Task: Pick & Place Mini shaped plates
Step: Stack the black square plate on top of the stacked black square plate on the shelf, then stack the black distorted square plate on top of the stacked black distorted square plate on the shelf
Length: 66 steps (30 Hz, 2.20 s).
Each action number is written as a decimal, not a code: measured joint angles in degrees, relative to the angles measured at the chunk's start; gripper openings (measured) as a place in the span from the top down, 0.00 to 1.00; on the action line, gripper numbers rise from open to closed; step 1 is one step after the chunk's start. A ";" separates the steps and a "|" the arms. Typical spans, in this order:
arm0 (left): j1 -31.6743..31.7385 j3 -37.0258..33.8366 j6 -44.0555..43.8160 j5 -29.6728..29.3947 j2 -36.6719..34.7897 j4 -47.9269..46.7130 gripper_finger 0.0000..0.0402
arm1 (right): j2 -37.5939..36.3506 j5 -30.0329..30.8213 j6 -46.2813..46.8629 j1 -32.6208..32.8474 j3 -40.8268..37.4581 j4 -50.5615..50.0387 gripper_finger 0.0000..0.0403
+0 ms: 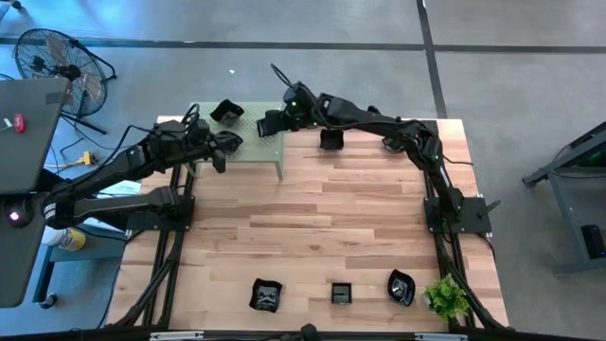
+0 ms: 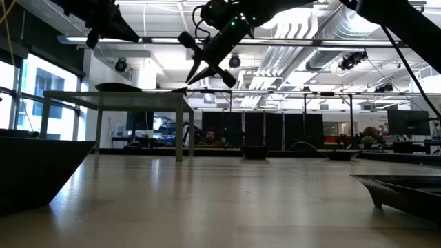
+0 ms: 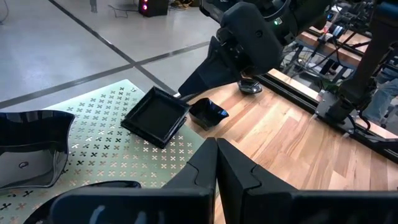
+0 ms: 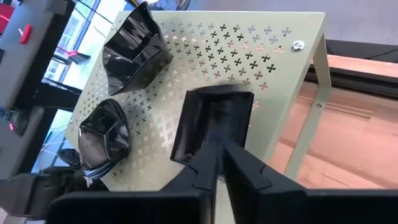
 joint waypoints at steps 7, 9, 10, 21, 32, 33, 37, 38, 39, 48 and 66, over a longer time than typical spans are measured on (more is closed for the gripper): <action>0.00 0.00 0.00 0.00 0.00 0.02 1.00 | -0.10 -1.55 -3.59 -0.13 0.00 0.02 0.78; 0.00 0.00 0.00 0.00 -0.01 0.02 1.00 | -0.57 -3.30 -5.95 -0.35 -0.02 -0.01 0.77; 0.01 0.00 0.01 0.00 0.00 0.01 1.00 | -1.16 -4.16 -7.53 -0.37 -0.07 -0.42 0.78; 0.00 0.00 0.21 3.52 0.02 0.00 1.00 | -10.51 -2.50 -32.51 5.52 -9.83 2.44 0.97; -0.06 0.00 3.69 16.17 6.58 0.09 1.00 | -33.04 -10.23 -37.77 7.72 -46.96 33.39 0.99; -0.30 0.00 3.70 16.12 7.72 0.06 1.00 | -35.78 -10.28 -38.51 7.45 -49.81 33.73 0.99; -3.63 0.00 5.09 14.28 11.81 0.82 1.00 | -47.01 -10.48 -38.91 5.58 -60.37 34.25 1.00; -4.91 0.00 5.19 13.09 12.65 0.79 1.00 | -49.58 -10.45 -38.91 5.09 -62.83 34.56 1.00; -6.38 0.00 5.18 11.92 13.58 0.74 1.00 | -52.16 -10.42 -38.88 4.55 -65.18 34.79 1.00; -22.35 0.02 -1.21 -0.42 20.46 -0.04 1.00 | -70.78 -10.47 -37.39 0.59 -81.02 36.49 1.00; -53.03 0.04 -41.84 -2.87 32.74 -2.11 0.90 | -76.22 -14.54 -37.71 -3.50 -86.53 36.91 0.99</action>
